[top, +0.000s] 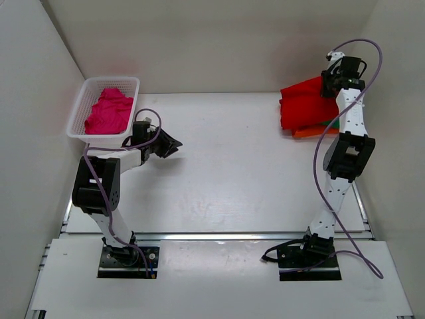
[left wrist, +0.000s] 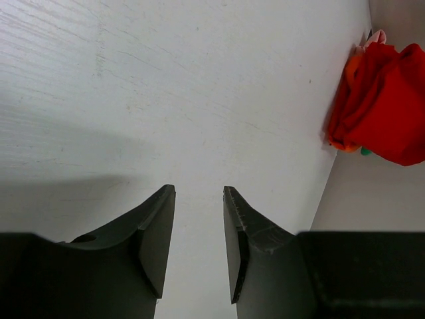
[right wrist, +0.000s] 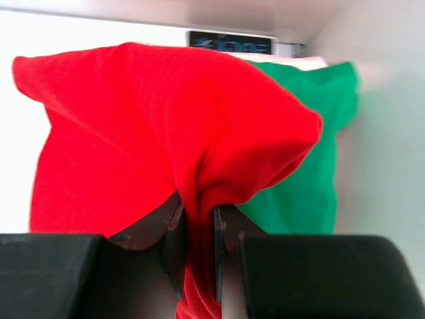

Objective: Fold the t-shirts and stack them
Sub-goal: Put the neatly folded tshirt into the corner of the board with the right arm

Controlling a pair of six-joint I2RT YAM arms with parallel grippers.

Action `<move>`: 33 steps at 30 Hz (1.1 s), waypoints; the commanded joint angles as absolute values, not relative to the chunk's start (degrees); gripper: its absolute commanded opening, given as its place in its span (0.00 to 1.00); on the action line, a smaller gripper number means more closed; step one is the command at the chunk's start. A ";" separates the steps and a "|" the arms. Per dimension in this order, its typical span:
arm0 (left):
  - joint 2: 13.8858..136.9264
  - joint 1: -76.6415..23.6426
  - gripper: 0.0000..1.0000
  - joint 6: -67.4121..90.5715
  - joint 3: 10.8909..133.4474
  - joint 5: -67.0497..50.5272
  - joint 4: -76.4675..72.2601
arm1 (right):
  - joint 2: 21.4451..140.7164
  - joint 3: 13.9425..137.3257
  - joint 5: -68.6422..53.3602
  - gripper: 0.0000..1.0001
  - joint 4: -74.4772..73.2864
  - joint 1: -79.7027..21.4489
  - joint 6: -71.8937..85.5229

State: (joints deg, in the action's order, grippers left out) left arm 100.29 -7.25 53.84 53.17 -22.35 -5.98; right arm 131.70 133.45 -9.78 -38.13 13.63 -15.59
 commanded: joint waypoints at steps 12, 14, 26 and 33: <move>100.10 -6.68 0.99 47.04 54.40 -24.07 -0.01 | 137.54 136.14 4.13 0.00 -25.05 17.67 -14.15; 100.37 -6.07 0.95 46.06 54.23 -25.74 1.84 | 138.16 135.18 6.85 0.12 -23.38 16.62 -17.12; 95.81 -5.54 0.99 34.83 56.94 -26.56 13.76 | 121.86 130.62 20.20 0.99 -21.61 12.22 -10.65; 86.32 -5.89 0.99 25.14 54.23 -14.88 25.04 | 98.72 102.00 17.32 0.99 -23.27 3.89 -2.57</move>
State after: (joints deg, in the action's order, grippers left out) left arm 93.69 -5.76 31.75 54.74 -21.71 18.92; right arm 107.53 108.62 16.62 -24.01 8.36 -8.16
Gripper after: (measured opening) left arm 0.990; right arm 0.991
